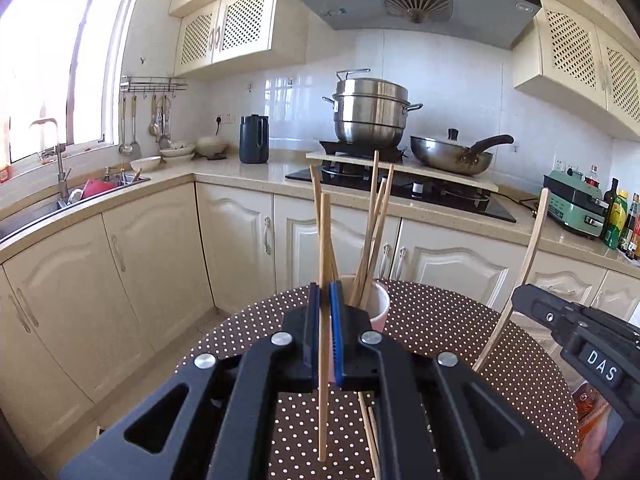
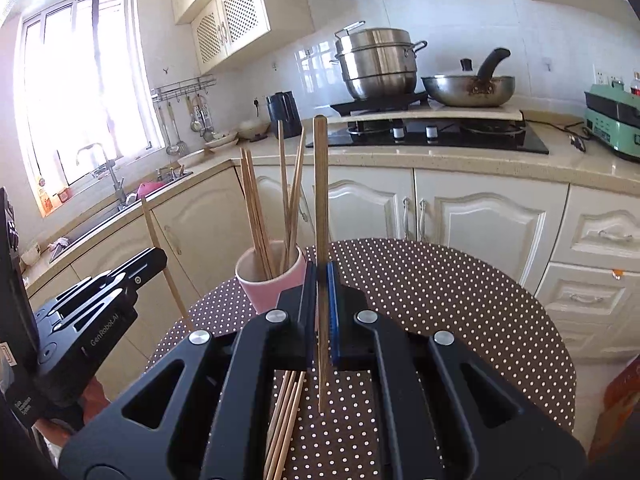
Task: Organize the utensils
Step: 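Lower both held chopsticks into the pink cup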
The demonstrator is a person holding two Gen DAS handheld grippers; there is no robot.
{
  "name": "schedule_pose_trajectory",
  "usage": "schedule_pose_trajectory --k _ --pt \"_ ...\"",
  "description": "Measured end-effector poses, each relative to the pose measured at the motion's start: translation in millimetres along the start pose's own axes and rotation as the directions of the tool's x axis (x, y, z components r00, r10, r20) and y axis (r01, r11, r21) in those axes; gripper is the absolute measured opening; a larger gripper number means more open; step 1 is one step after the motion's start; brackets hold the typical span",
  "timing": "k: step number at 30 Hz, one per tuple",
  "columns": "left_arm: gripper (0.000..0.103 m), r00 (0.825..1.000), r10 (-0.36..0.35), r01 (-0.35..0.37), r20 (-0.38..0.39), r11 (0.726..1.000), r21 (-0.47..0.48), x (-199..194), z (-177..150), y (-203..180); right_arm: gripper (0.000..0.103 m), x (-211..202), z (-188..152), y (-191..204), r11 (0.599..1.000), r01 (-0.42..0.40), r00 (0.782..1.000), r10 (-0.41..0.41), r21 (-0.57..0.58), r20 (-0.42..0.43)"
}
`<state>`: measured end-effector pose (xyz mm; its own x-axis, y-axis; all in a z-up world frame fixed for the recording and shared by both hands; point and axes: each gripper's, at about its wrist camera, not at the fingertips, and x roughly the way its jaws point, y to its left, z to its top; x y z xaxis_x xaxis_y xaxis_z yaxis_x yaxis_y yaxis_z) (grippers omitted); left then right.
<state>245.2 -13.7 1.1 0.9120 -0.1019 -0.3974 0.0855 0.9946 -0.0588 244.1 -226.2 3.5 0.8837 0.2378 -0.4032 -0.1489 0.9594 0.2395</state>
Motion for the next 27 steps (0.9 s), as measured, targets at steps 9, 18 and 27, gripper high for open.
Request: schedule_pose_trajectory --k 9,18,27 --pt "0.006 0.998 0.016 -0.016 0.065 1.000 0.000 -11.3 22.2 5.3 0.006 -8.3 29.3 8.1 1.000 0.012 0.997 -0.010 -0.024 0.074" --pt "0.006 0.982 0.008 -0.007 0.190 1.000 -0.006 -29.6 66.7 -0.1 0.006 -23.2 76.3 18.9 0.999 0.000 0.981 0.008 -0.041 0.193" --pt "0.006 0.967 0.011 -0.011 0.256 1.000 0.002 -21.3 102.7 -9.0 0.006 -4.7 111.4 30.2 0.999 -0.008 0.973 0.019 -0.047 0.230"
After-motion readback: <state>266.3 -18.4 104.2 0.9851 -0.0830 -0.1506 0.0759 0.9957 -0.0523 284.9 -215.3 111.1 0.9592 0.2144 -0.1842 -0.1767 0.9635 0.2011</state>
